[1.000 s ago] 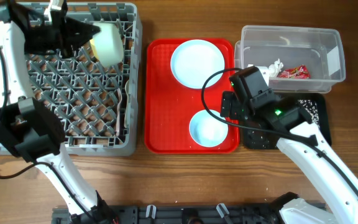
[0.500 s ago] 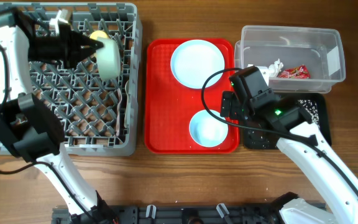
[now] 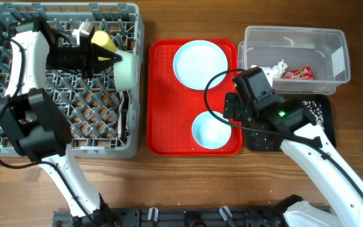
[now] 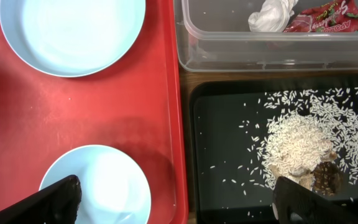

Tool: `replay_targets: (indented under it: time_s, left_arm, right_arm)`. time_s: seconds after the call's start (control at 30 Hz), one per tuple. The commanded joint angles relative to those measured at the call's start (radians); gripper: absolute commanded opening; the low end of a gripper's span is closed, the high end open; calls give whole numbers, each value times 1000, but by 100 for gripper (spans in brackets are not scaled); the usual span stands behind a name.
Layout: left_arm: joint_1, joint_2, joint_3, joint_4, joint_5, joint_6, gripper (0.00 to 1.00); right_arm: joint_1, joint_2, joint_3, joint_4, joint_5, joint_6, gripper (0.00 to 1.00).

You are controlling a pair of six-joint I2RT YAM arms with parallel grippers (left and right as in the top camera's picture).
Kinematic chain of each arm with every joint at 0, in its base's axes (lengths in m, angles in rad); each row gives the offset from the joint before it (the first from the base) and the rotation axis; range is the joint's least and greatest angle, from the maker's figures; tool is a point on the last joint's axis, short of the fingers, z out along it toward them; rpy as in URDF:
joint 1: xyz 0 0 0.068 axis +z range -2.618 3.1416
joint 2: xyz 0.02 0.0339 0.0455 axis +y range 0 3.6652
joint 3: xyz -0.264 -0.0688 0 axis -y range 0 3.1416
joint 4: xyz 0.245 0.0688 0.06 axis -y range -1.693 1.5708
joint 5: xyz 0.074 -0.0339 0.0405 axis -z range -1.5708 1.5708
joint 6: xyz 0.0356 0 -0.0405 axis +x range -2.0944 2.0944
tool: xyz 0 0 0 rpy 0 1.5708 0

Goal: Sort waste into correct bins and load items into the dishwasher rack
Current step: 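Lower the green bowl into the rack beside the cup and release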

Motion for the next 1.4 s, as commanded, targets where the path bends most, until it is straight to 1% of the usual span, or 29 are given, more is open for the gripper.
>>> replay_targets:
  time_s: [0.0, 0.13, 0.17, 0.23, 0.3, 0.53, 0.57, 0.6, 0.67, 0.73, 0.8, 0.83, 0.87, 0.9, 0.97, 1.07, 1.2, 1.27, 1.3, 1.33, 1.37]
  left_arm:
    - [4, 11, -3, 10, -30, 31, 4]
    - [4, 11, -60, 53, -39, 28, 4]
    - [6, 11, -95, 90, -34, 11, 4]
    - [19, 11, -169, 196, -31, -65, 4]
    - [37, 11, -203, 248, -31, -110, 4]
    - [122, 11, -212, 262, -37, -135, 4]
    - [123, 11, -212, 263, -60, -135, 4]
    - [123, 11, -212, 267, -83, -135, 7]
    - [122, 11, -212, 280, -109, -135, 13]
    - [122, 11, -212, 289, -110, -140, 25]
    - [126, 11, -212, 304, -111, -186, 57]
    - [128, 11, -212, 311, -111, -213, 67]
    - [130, 11, -210, 319, -111, -248, 75]
    - [133, 11, -203, 326, -111, -271, 76]
    - [137, 11, -178, 325, -120, -294, 78]
    - [137, 0, -116, 312, -216, -353, 80]
    - [137, -68, -57, 319, -426, -466, 84]
    - [135, -177, -54, 355, -639, -600, 85]
    - [130, -252, -54, 355, -704, -627, 84]
    - [121, -302, -54, 350, -717, -629, 80]
    - [108, -356, -54, 337, -717, -628, 66]
  right_arm:
    - [-2, 0, 10, 0, 23, 1, 100]
    - [-2, 0, 10, 0, 23, 1, 100]
    - [-2, 0, 10, 0, 23, 1, 100]
    - [-2, 0, 10, 0, 23, 1, 100]
    - [-2, 0, 10, 0, 23, 1, 100]
    - [-2, 0, 10, 0, 24, 1, 100]
    - [-2, 0, 10, 0, 23, 1, 100]
    - [-2, 0, 10, 0, 23, 1, 100]
    - [-2, 0, 10, 0, 23, 1, 100]
    - [-2, 0, 10, 0, 23, 1, 100]
    - [-2, 0, 10, 0, 23, 1, 100]
    - [-2, 0, 10, 0, 23, 0, 100]
    - [-2, 0, 10, 0, 23, 1, 100]
    - [-2, 0, 10, 0, 23, 1, 100]
    - [-2, 0, 10, 0, 23, 0, 100]
    - [-2, 0, 10, 0, 23, 1, 100]
    - [-2, 0, 10, 0, 23, 1, 100]
    - [-2, 0, 10, 0, 23, 1, 100]
    - [-2, 0, 10, 0, 23, 1, 100]
    - [-2, 0, 10, 0, 23, 1, 100]
    - [-2, 0, 10, 0, 23, 1, 100]
